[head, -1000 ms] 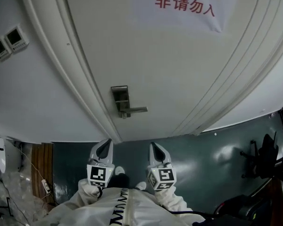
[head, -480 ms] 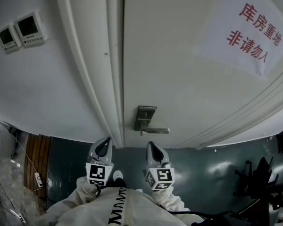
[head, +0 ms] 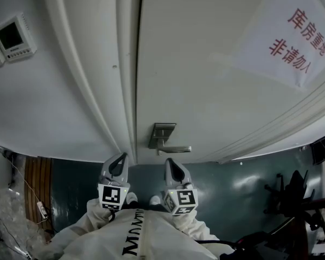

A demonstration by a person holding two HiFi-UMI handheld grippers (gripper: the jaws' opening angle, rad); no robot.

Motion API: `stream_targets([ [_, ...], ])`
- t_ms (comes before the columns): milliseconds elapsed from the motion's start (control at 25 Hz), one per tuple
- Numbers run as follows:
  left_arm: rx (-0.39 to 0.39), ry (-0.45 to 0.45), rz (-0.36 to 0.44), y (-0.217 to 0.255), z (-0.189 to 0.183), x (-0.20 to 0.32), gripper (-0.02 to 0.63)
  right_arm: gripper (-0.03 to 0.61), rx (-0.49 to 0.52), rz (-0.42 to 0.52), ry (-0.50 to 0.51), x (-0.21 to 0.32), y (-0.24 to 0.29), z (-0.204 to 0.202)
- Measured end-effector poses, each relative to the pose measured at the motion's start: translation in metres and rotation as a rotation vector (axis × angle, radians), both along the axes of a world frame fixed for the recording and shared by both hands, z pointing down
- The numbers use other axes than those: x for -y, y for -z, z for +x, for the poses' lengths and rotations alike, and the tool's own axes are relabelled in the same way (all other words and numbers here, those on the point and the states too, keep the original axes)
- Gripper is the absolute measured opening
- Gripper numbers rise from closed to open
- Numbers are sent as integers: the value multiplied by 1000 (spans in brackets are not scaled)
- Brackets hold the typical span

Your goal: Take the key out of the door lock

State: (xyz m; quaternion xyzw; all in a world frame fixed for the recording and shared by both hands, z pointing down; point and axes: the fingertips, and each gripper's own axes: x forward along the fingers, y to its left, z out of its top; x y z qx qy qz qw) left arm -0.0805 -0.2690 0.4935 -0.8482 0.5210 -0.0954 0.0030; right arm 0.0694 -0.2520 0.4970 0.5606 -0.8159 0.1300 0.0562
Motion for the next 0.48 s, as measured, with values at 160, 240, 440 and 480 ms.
stream_targets([
  [160, -18, 20, -2, 3, 12, 3, 0, 0, -6, 12, 18, 6, 5, 14],
  [240, -41, 22, -27, 1, 18, 2, 0, 0, -3, 15, 30, 7, 7, 17],
  [440, -108, 27, -102, -13, 30, -2, 2, 0, 8, 9, 66, 8, 4, 20],
  [480, -118, 24, -114, -15, 32, -3, 20, 0, 8, 7, 71, 8, 4, 21],
])
